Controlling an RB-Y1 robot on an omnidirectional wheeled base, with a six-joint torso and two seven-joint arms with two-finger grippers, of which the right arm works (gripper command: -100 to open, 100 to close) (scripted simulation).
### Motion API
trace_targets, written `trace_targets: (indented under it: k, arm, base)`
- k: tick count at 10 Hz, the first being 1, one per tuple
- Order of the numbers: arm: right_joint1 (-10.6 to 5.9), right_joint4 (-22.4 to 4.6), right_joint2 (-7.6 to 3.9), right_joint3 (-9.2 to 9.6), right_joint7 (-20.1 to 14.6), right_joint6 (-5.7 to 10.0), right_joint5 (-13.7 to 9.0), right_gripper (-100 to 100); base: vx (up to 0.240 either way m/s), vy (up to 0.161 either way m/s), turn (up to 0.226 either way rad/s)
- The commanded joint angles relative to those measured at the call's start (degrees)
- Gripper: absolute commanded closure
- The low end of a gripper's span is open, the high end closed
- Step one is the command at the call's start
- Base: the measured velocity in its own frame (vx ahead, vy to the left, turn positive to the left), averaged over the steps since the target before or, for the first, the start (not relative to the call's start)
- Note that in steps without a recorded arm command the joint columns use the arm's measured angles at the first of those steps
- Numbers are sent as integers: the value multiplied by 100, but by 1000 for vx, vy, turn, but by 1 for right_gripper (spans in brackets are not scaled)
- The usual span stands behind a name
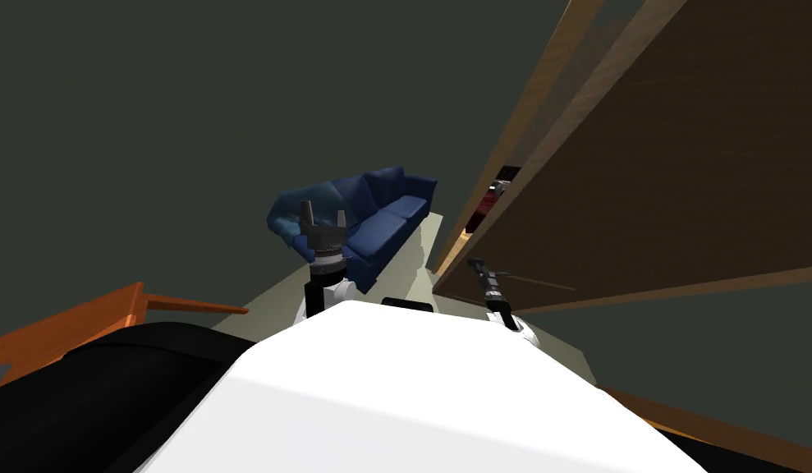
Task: Pull the door open
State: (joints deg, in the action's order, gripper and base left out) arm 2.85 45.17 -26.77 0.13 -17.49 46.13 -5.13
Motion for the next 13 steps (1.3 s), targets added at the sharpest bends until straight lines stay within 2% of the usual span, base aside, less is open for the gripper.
trace_targets:
  k: [1, 3, 4, 5, 11, 12, 13]
  arm:
    - [122, 21, -111, 103, -124, 167, 37, 100]
    - [237, 57, -232, 218, -262, 327, 73, 100]
    - [219, 48, -191, 199, -231, 284, 66, 100]
    - [323, 15, -264, 264, -324, 455, 88, 100]
    - [612, -75, -560, 424, -601, 1026, 144, 100]
    - [647, -86, -595, 443, -634, 1094, 151, 100]
    - [633, -64, -557, 444, -616, 1022, 151, 100]
  base:
    - [-238, -84, 143]
    - [-224, -57, 110]
    - [-99, -21, 12]
    - [-131, -40, 165]
    - [-220, -79, 148]
    - [-183, -71, 105]
    - [-78, -30, 21]
